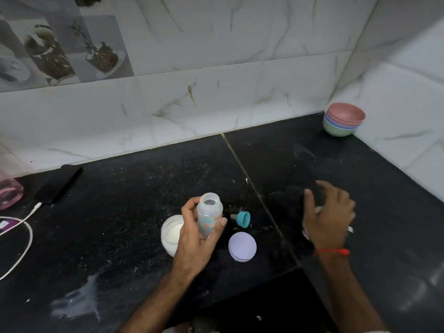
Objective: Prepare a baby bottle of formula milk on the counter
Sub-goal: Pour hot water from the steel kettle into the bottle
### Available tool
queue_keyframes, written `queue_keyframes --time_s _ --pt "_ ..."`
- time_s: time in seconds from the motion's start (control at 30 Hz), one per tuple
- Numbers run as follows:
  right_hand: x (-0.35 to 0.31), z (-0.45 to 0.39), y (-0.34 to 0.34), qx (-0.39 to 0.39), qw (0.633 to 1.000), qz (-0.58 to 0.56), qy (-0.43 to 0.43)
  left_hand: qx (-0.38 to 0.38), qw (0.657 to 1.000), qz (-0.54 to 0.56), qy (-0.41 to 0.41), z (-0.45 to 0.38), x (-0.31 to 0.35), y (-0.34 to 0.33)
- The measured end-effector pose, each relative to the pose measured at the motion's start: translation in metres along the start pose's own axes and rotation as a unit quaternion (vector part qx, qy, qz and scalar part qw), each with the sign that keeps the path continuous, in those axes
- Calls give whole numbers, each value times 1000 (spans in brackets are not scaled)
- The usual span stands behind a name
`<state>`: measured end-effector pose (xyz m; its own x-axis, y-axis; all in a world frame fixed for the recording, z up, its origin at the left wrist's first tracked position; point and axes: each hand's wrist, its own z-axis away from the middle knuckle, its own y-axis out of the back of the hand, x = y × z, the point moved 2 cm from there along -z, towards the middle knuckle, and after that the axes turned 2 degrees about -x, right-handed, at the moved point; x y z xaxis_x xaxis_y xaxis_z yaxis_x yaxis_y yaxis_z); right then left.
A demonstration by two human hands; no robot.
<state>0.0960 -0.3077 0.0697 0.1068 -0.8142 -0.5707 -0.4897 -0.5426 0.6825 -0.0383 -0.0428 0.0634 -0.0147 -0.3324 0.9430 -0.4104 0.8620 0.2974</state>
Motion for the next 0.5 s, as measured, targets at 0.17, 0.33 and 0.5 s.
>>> queue_keyframes --time_s 0.17,0.33,0.5 --pt "84 -5 19 -117 977 4 -178 -32 999 25 -3 3 5 -28" --pt "103 11 17 -149 930 -179 -284 -56 998 20 -14 4 3 -47" --pt "128 20 -1 -122 880 -305 -343 -80 996 14 -24 9 4 -56"
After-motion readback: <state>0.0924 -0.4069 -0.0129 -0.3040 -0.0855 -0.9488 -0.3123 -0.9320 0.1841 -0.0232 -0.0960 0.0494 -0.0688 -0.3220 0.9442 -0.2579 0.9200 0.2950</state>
